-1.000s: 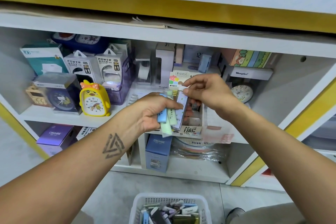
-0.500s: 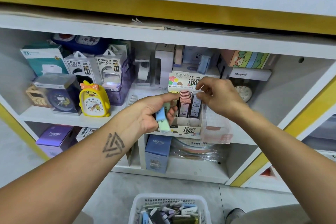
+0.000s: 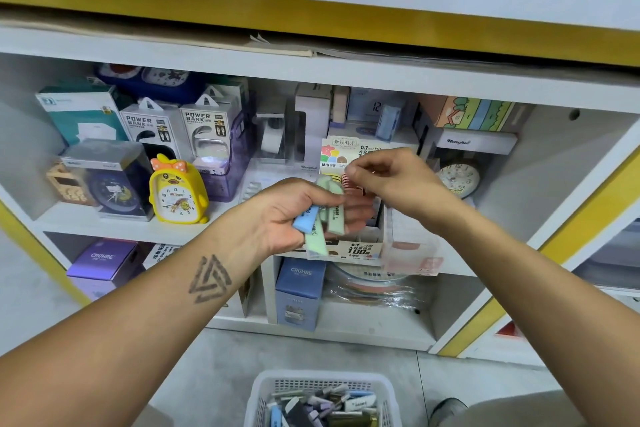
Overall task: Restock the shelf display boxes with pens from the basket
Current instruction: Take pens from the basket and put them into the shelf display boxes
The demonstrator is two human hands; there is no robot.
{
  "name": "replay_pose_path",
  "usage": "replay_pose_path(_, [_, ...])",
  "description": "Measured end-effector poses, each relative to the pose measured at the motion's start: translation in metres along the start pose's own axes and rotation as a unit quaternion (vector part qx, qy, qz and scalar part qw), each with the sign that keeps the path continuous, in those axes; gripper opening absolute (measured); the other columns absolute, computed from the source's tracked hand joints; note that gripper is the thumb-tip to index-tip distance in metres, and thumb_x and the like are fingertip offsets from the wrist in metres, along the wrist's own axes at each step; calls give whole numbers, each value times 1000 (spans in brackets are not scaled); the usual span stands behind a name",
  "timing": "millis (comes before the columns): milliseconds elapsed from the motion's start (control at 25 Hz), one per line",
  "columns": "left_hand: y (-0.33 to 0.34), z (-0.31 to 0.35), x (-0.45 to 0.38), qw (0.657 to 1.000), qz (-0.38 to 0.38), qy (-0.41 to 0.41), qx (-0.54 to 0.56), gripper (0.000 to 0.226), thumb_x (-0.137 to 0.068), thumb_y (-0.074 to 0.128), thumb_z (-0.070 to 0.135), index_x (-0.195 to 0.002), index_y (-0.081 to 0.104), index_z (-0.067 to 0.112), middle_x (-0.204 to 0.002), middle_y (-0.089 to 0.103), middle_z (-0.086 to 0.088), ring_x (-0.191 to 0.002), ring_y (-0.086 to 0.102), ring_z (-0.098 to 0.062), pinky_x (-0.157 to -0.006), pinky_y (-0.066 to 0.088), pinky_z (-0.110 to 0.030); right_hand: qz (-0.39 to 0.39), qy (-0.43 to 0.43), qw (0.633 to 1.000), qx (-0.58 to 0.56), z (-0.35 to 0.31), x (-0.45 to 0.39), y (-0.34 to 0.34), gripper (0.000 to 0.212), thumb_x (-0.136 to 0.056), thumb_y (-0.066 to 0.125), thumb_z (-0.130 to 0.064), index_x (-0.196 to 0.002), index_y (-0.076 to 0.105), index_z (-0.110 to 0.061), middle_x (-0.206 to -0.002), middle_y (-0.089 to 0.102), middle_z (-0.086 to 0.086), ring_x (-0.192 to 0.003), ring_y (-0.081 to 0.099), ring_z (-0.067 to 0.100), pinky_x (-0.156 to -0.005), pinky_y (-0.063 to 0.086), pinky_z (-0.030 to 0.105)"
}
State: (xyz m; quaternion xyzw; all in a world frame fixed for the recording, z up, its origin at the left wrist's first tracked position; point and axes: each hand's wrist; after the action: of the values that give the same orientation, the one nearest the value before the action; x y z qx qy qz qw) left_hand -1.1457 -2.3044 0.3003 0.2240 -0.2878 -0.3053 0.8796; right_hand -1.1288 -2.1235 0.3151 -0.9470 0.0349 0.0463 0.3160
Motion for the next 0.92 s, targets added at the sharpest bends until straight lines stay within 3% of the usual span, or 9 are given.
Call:
replay_pose_path(160, [0,1,5,1000,-11,9,-18,25,-92,48,-11,-114,60,-11,-109,68,-33,-99,70,-40,-83,59,-50,-50,39,995,-74,-7,-1,9,16,-84,80,-20,-91,77,-5,-81,75,9,-68,67,8,-59,53,21])
replay_pose_path(320, [-10,9,11,1000,-5,-1,-1,29,-96,47,-3,-122,55,-12,-117,65,-32,-106,67,-41,-87,55,-54,-46,71,982,-168,-7,-6,6,16,-86,75,-8,-94,69,4,-72,70,11,-57,59,14,-49,43,23])
replay_pose_path(400, [-18,15,14,999,39,-2,-4,22,-99,45,0,-115,56,-11,-112,67,-32,-101,69,-41,-82,56,-56,-26,62,976,-209,-10,-9,8,8,-89,71,-4,-93,66,2,-73,72,16,-54,61,17,-48,49,23])
replay_pose_path(480, [-27,20,17,991,129,12,-18,13,-100,45,0,-107,53,-7,-98,70,-33,-81,74,-38,-67,61,-48,12,42,975,-219,-13,-11,11,7,-91,69,-1,-96,66,2,-80,73,23,-58,63,22,-50,55,25])
replay_pose_path(560, [-40,27,20,975,219,32,-32,4,-99,48,3,-98,51,1,-79,69,-23,-49,67,-24,-43,54,-24,42,12,981,-187,-16,-15,18,5,-92,69,-2,-97,69,-2,-83,73,23,-59,65,22,-54,59,30])
replay_pose_path(640, [-54,37,28,966,251,37,-43,15,-97,50,7,-82,48,9,-61,55,-9,-35,45,-12,-32,32,-13,54,-26,989,-132,-19,-20,28,4,-92,69,-5,-95,70,-8,-81,72,17,-58,66,19,-57,59,34])
replay_pose_path(760, [-71,51,42,966,258,30,-20,18,-89,52,9,-73,43,13,-59,42,-2,-39,36,-11,-33,25,-14,59,-89,992,-64,-24,-29,47,6,-92,70,-9,-91,68,-14,-78,70,11,-58,68,15,-55,55,28])
replay_pose_path(920, [-80,57,57,966,246,57,50,14,-75,48,0,-78,41,12,-73,38,-5,-51,36,-13,-44,33,-20,54,-152,984,76,-20,-38,71,9,-94,66,-14,-96,63,-22,-81,67,0,-72,69,19,-71,60,38])
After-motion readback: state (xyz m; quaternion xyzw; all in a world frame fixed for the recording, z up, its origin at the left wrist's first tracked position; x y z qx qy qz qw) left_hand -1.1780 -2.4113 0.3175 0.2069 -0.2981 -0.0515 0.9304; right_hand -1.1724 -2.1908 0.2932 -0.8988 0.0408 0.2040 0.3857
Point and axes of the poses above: each hand's wrist, its own x-axis away from the middle knuckle, its own y-axis out of the palm, z = x × y
